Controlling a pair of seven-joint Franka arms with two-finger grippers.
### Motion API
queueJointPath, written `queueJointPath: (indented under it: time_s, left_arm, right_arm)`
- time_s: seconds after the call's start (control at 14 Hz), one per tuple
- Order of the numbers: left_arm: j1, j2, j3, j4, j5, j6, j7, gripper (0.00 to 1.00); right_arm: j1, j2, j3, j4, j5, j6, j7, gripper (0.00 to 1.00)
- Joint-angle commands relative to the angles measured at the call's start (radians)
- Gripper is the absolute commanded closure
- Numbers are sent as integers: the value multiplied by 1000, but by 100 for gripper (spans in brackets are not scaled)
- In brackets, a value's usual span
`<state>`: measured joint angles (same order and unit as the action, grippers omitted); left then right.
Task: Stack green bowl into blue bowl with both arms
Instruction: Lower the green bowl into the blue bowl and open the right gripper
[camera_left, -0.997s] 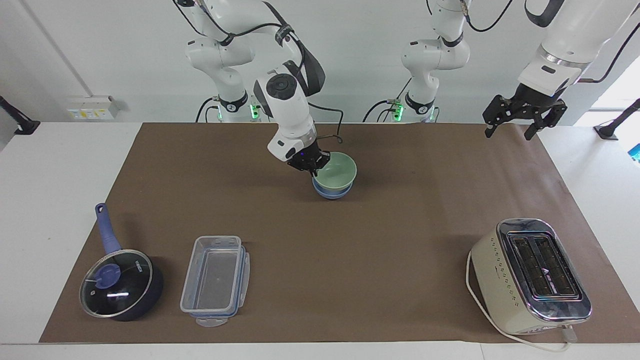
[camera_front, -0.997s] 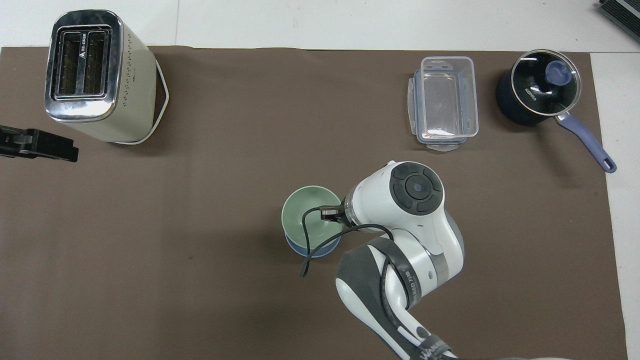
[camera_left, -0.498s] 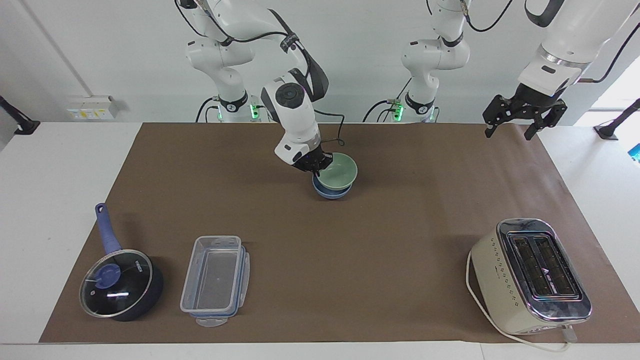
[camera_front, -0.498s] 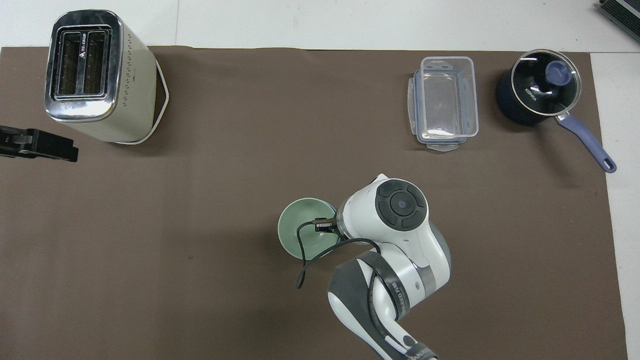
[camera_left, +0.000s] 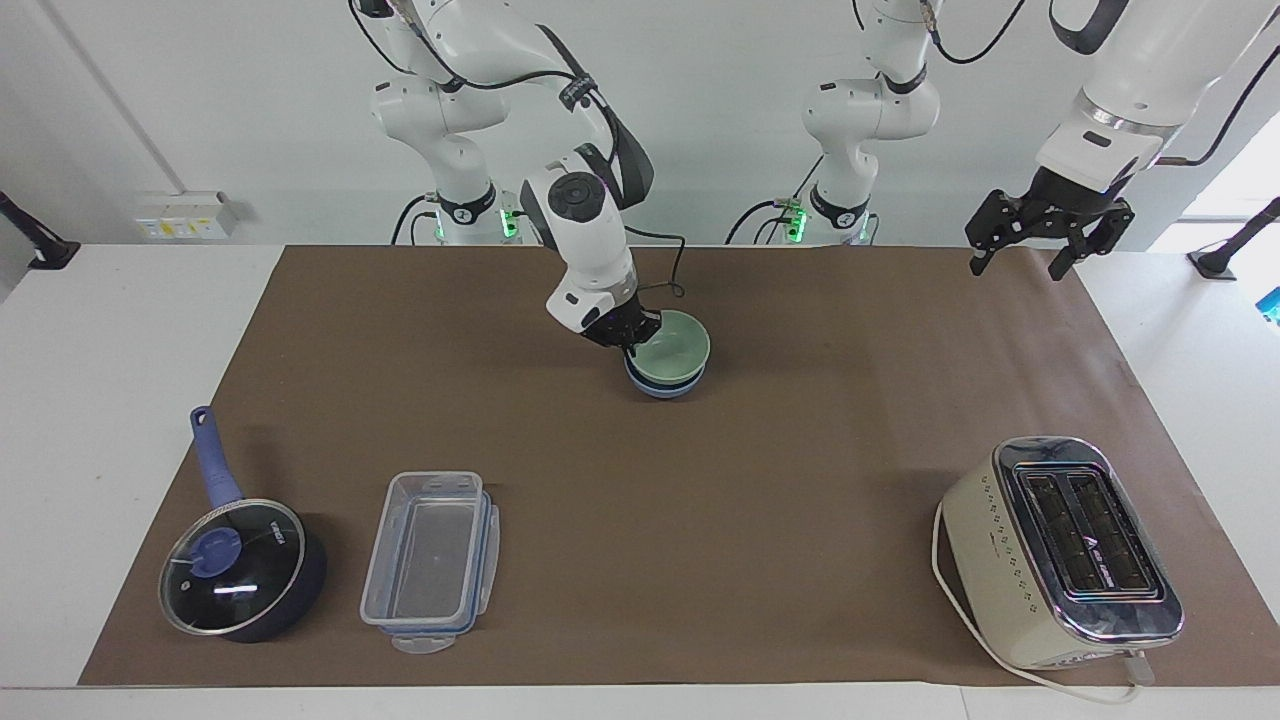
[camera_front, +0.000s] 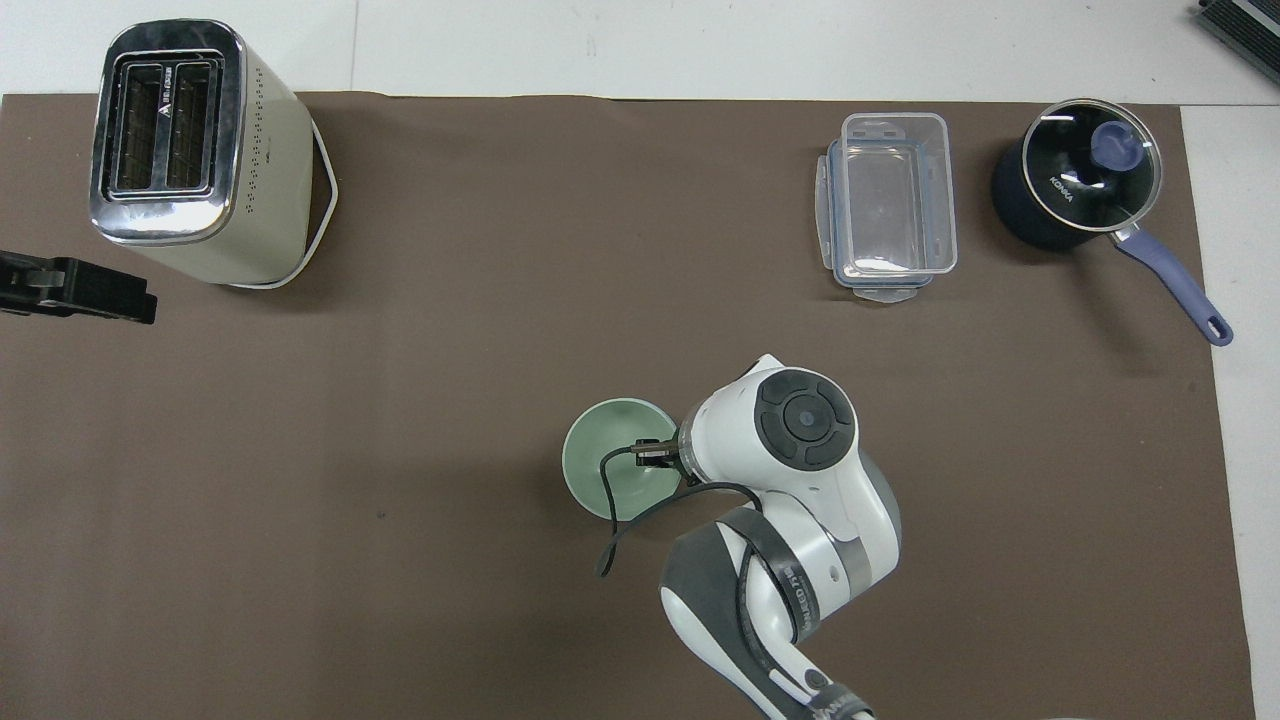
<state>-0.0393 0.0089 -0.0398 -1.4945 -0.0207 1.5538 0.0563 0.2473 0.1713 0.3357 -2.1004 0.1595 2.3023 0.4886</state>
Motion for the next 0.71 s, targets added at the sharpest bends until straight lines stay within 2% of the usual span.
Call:
queueJointPath:
  time_s: [0.0, 0.14, 0.21, 0.43, 0.64]
  left_arm:
    - [10, -15, -8, -9, 19, -14, -3, 0]
    - [10, -17, -8, -9, 19, -14, -3, 0]
    - [10, -15, -8, -9, 19, -14, -3, 0]
    - [10, -15, -8, -9, 19, -14, -3, 0]
    - [10, -15, -8, -9, 19, -14, -3, 0]
  right_arm:
    - [-6, -6, 3, -13, -21, 28, 4, 73]
    - [-10, -4, 2, -7, -23, 26, 5, 5]
    - [-10, -3, 2, 0, -23, 28, 5, 0]
    - [-37, -18, -7, 45, -28, -6, 1, 0]
    - [-126, -47, -6, 161, -187, -152, -4, 0]
